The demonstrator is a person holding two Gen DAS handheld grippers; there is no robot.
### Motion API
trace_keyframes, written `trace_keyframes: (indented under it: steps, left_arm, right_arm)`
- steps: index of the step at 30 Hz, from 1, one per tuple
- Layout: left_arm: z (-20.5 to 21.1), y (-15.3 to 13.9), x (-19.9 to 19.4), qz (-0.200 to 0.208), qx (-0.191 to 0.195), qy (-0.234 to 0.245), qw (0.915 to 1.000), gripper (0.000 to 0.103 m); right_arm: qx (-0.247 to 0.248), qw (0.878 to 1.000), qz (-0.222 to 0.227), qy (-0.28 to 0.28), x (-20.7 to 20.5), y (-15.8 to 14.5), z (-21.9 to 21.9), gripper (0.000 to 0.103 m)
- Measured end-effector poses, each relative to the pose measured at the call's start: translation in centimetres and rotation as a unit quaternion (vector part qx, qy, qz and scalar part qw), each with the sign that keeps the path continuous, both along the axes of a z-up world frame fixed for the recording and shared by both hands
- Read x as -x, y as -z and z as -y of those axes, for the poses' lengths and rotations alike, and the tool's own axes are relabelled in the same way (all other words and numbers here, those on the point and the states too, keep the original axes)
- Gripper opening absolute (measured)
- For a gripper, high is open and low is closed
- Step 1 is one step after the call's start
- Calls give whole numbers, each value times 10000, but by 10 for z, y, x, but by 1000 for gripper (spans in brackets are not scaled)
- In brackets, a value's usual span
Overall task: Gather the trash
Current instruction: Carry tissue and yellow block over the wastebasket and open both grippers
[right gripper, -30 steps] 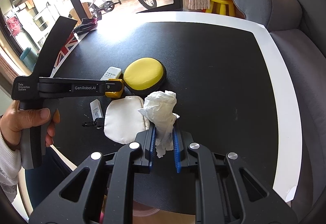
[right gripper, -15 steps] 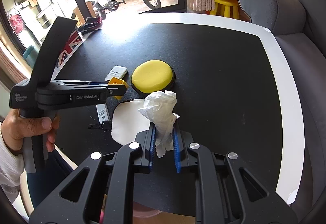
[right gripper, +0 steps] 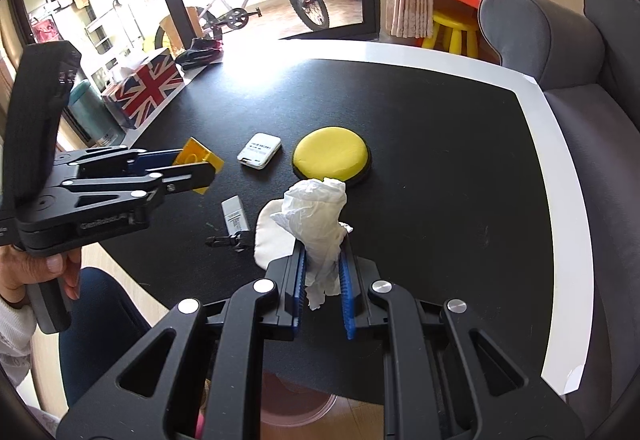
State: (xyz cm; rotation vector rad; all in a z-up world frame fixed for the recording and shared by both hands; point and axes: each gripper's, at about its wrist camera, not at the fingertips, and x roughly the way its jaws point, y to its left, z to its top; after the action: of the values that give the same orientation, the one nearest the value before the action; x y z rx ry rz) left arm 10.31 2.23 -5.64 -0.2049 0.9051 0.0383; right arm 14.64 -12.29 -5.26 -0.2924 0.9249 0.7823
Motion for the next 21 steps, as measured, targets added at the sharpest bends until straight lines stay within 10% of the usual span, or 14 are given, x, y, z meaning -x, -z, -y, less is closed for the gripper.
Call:
trace_keyframes:
  steps: [21]
  left_arm:
    - [32, 3, 109, 306, 112, 326, 9989, 35]
  right_arm:
    - [-302, 9986, 1, -428, 99, -9, 38, 15]
